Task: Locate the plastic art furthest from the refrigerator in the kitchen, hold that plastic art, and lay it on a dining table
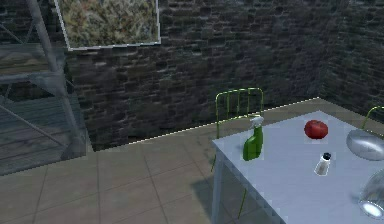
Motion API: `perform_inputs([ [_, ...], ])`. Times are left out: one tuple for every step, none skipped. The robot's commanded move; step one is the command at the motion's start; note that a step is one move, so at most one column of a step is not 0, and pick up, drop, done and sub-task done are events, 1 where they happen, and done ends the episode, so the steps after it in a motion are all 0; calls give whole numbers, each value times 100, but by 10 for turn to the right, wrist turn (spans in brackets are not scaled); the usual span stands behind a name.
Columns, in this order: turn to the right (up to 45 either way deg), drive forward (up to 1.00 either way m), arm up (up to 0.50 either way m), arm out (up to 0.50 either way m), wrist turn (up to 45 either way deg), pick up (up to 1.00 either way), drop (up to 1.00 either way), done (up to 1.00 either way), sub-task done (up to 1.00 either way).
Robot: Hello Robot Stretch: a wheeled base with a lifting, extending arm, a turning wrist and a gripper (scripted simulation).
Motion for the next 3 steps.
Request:
perform_inputs([
  [0, 0, 0, 0, 390, 0, 0, 0, 0],
  [0, 0, -4, 0, 0, 0, 0, 0, 0],
  [0, 0, -32, 0, 0, 0, 0, 0, 0],
])
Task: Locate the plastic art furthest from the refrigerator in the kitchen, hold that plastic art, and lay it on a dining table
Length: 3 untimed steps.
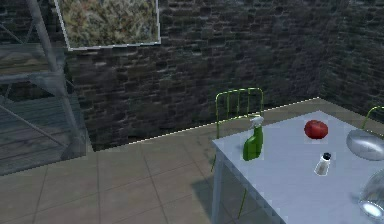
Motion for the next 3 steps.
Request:
perform_inputs([
  [0, 0, 0, 0, 0, 0, 100, 0, 0],
  [0, 0, 4, 0, 0, 0, 0, 0, 0],
  [0, 0, 0, -8, 0, 0, 0, 0, 0],
])
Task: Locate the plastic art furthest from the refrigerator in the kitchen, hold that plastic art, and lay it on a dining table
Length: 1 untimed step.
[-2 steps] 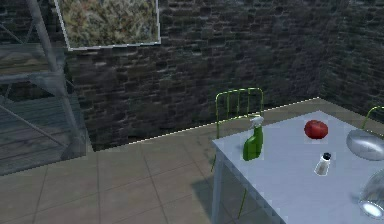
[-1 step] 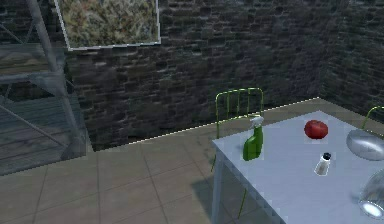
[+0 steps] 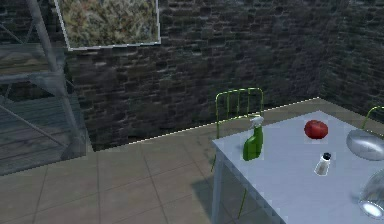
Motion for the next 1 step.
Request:
perform_inputs([
  [0, 0, 0, 0, 0, 0, 0, 100, 0],
])
